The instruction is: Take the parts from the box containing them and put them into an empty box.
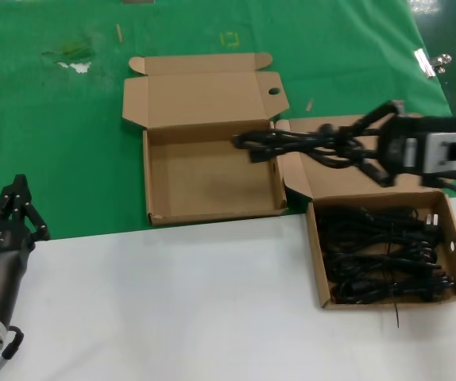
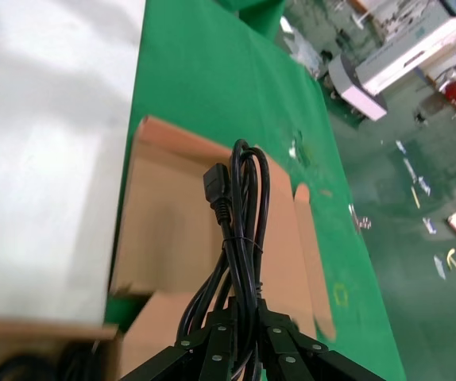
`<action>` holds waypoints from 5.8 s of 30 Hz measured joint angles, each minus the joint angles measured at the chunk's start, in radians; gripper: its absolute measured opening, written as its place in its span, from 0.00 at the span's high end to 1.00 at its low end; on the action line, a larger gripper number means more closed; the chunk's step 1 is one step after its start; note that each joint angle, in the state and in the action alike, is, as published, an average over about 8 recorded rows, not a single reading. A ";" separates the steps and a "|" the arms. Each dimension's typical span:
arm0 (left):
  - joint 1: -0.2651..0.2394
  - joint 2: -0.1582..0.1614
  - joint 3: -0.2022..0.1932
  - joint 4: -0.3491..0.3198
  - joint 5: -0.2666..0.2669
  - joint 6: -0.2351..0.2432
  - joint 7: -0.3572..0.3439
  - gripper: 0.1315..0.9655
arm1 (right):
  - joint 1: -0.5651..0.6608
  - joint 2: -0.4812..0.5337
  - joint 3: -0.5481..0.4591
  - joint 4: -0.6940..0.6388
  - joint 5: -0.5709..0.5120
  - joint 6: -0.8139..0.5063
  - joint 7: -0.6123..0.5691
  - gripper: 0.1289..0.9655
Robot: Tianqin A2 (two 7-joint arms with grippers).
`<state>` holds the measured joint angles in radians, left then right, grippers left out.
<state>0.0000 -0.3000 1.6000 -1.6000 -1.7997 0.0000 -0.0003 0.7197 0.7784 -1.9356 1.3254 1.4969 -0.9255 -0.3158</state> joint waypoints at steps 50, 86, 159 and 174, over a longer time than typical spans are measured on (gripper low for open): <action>0.000 0.000 0.000 0.000 0.000 0.000 0.000 0.99 | 0.129 -0.402 -0.140 -0.507 -0.062 0.183 -0.288 0.95; 0.000 0.000 0.000 0.000 0.000 0.000 0.000 0.99 | 0.091 -0.370 -0.126 -0.435 -0.051 0.184 -0.265 0.46; 0.000 0.000 0.000 0.000 0.000 0.000 0.000 0.72 | -0.503 -0.127 0.202 0.263 0.152 0.486 0.033 0.00; 0.000 0.000 0.000 0.000 0.000 0.000 0.000 0.39 | -0.560 -0.219 0.237 0.266 0.192 0.601 0.107 0.00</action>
<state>0.0000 -0.3000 1.6000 -1.6000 -1.7999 0.0000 -0.0002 0.1599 0.5596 -1.6987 1.5917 1.6887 -0.3246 -0.2088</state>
